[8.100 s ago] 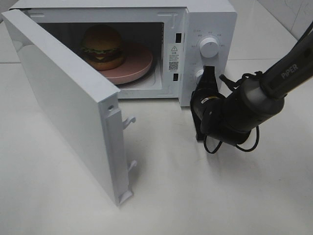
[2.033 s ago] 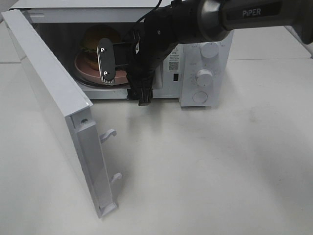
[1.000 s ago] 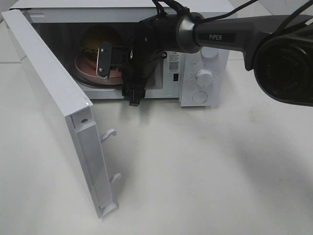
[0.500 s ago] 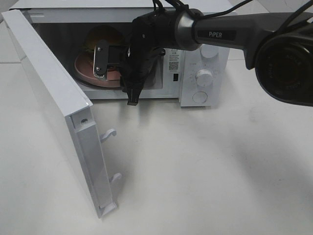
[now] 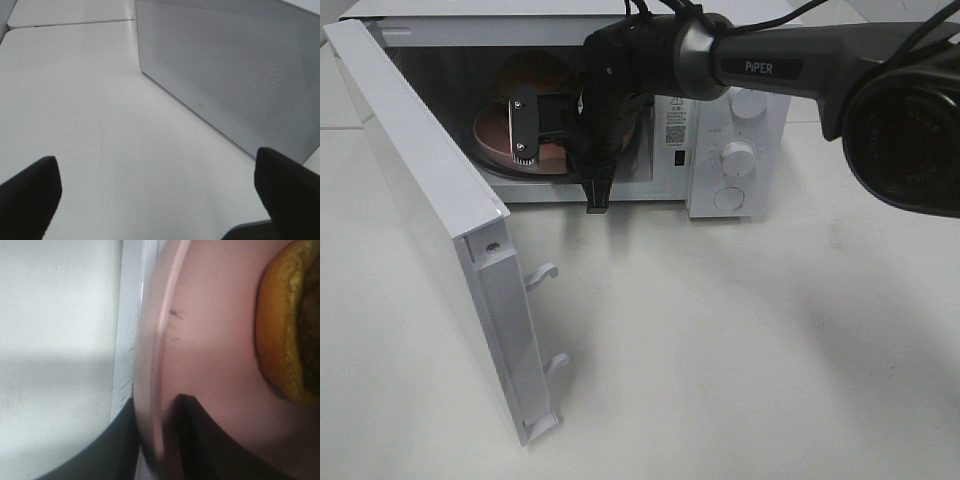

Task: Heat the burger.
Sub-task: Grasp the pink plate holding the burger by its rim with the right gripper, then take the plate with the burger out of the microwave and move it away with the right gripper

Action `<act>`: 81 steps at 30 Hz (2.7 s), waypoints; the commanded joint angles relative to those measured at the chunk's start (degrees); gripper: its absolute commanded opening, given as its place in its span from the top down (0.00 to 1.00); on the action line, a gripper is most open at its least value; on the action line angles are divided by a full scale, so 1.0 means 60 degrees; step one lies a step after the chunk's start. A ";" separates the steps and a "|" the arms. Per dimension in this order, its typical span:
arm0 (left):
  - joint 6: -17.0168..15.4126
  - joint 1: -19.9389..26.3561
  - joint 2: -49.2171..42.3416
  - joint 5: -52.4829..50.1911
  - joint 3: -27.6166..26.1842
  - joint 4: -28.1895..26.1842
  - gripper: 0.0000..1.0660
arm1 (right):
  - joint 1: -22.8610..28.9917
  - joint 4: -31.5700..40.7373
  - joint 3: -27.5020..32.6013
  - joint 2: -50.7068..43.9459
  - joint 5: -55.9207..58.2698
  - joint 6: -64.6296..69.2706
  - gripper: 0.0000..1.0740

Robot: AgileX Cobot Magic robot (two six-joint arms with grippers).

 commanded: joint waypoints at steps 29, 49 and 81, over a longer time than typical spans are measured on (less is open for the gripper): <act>-0.0038 0.0019 -0.0143 -0.0134 0.0029 -0.0057 0.08 | 0.0430 -0.0315 0.5166 -0.3295 -0.2712 -0.2521 1.00; -0.0038 0.0019 -0.0143 -0.0134 0.0029 -0.0057 0.08 | 0.0430 -0.0315 0.7869 -0.5443 -0.4087 -0.3696 1.00; -0.0038 0.0019 -0.0143 -0.0134 0.0029 -0.0057 0.08 | 0.0420 -0.0057 1.1211 -0.8757 -0.4460 -0.3648 1.00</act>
